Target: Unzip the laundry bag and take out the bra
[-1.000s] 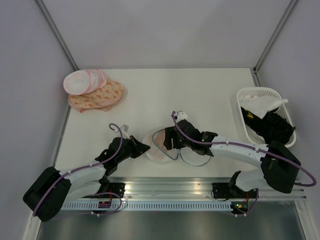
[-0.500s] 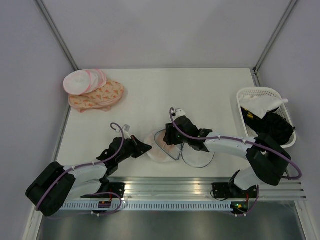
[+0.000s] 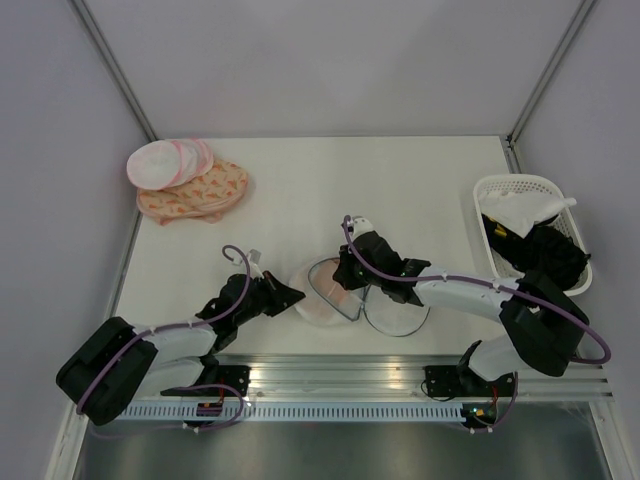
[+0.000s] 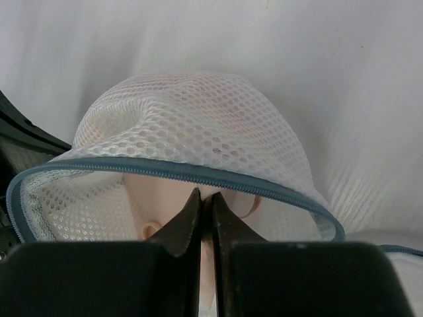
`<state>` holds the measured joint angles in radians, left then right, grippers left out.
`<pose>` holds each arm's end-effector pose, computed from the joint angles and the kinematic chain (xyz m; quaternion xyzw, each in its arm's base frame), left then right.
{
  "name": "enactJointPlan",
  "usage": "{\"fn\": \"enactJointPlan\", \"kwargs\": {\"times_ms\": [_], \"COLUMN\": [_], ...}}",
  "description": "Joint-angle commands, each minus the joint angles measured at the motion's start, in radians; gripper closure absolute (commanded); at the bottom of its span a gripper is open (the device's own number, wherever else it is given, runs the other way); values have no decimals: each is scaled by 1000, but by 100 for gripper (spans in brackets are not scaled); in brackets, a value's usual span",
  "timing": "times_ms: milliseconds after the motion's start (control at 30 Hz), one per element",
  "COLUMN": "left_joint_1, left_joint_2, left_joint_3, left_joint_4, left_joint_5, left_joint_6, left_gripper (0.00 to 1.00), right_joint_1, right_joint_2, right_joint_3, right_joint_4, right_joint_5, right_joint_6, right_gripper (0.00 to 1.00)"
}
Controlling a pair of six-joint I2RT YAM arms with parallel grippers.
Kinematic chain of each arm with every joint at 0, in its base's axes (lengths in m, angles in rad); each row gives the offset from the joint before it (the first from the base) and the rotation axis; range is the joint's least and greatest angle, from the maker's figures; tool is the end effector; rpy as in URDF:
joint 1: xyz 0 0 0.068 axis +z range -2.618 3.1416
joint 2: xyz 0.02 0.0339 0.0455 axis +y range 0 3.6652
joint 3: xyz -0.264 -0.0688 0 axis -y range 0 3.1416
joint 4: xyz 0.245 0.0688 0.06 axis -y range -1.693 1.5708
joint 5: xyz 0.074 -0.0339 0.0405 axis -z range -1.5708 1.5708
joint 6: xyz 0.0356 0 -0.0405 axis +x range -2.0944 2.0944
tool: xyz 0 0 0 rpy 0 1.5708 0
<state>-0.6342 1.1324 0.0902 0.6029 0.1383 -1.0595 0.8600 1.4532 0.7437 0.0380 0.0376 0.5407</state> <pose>0.1439 -0.1119 0.1248 -0.1415 0.8310 -0.4393 0.3105 0.1966 0.2263 0.1934 -0.1351 0.8903 0.2671 0.3432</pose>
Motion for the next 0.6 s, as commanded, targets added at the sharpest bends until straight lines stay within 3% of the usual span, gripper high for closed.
{"fn": "enactJointPlan", "kwargs": {"times_ms": [0, 33, 133, 167, 200, 300, 400, 567], "left_joint_1": [2, 2, 2, 2, 2, 2, 2, 2], "left_joint_2": [15, 18, 17, 14, 9, -9, -36, -154], "left_joint_3": [0, 0, 5, 8, 14, 17, 22, 22], "left_joint_4": [93, 98, 78, 66, 54, 22, -35, -147], "left_joint_5": [32, 34, 30, 27, 18, -6, -48, -133], "left_joint_6": [-30, -31, -33, -33, -33, -36, -42, -43], "left_gripper": [98, 98, 96, 87, 66, 33, 25, 21], "right_joint_1": [2, 2, 1, 1, 2, 2, 2, 4], "right_joint_2": [-1, 10, 36, 29, 18, -28, -85, -177], "right_joint_3": [6, 8, 16, 14, 14, 11, 19, 94], "right_joint_4": [26, 33, 30, 28, 16, -24, -94, -266], "right_joint_5": [-18, -22, -34, -33, -28, -10, 11, 83], "right_joint_6": [-15, -9, -4, -4, -5, -22, -41, -74], "right_gripper": [95, 100, 100, 99, 100, 99, 100, 100]}}
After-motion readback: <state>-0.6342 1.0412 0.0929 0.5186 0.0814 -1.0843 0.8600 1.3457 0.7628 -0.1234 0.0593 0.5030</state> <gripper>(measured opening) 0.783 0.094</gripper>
